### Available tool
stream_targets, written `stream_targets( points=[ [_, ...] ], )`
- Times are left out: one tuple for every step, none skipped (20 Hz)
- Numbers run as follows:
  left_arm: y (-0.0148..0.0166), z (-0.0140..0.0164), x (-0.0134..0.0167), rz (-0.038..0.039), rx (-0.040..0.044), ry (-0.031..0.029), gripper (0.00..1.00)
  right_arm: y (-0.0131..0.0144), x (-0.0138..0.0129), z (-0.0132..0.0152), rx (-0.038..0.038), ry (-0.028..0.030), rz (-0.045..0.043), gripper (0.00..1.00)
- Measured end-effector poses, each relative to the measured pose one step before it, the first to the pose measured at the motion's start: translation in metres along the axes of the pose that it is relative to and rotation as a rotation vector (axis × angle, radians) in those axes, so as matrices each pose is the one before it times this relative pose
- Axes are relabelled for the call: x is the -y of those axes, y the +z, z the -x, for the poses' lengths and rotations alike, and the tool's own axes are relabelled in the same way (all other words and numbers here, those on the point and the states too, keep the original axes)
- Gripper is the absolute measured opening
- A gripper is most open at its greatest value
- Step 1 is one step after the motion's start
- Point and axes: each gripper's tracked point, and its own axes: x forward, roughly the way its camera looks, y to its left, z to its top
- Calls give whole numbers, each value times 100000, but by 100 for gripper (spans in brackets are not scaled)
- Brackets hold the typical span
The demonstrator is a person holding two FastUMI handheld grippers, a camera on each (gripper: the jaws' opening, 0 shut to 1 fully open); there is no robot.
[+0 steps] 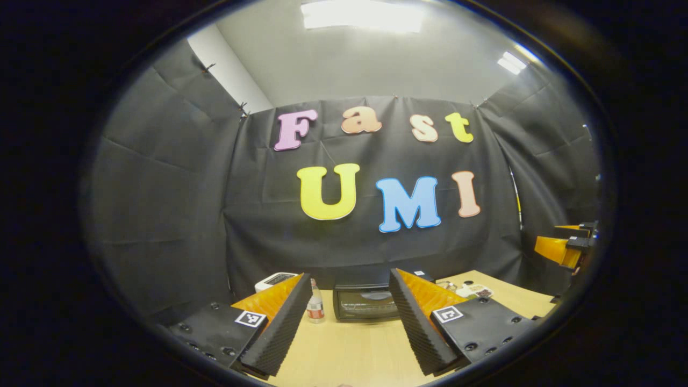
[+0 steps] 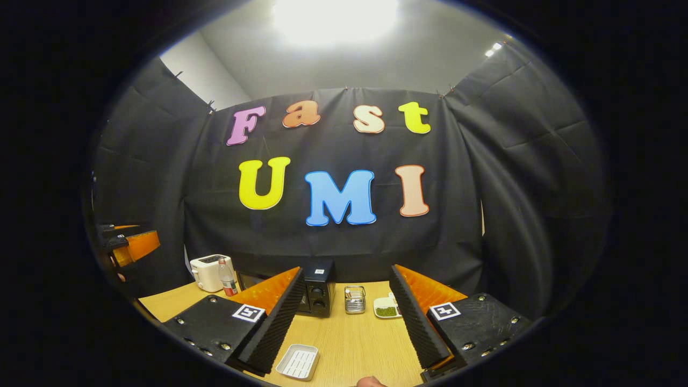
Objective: Open the electric oven with the left hand, put the food in, and close the electric oven.
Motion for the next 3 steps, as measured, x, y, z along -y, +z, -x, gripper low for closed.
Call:
stream_targets(
  points=[
    [1,-25,-140,-186,-42,-255,100,-5,-161,147,-68,-222,443,96],
    [-72,61,-18,-54,111,-103,100,17,-115,160,12,-100,54,96],
    [8,101,40,208,131,-351,100,14,-179,132,115,-111,-162,96]
  ],
)
